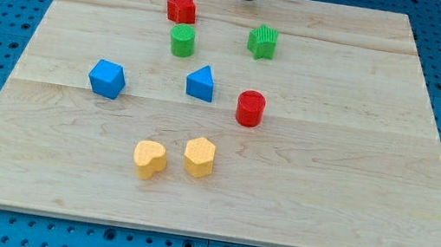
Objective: Push the red star slightly right
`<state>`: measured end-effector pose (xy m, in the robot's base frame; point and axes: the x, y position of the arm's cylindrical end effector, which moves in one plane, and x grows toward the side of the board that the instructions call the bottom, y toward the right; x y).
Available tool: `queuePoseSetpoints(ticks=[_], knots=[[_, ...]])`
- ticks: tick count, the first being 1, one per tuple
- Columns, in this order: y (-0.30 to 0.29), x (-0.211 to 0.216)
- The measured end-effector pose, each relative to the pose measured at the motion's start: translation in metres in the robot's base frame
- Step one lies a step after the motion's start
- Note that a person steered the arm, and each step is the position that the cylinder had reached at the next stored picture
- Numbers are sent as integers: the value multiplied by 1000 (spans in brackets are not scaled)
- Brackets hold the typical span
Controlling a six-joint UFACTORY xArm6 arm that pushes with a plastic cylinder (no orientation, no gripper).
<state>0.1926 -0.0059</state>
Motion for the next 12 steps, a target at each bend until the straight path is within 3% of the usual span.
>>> queuePoseSetpoints(ticks=[2, 3, 7, 12], knots=[[-105, 0], [-122, 17], [-121, 71], [-99, 73]])
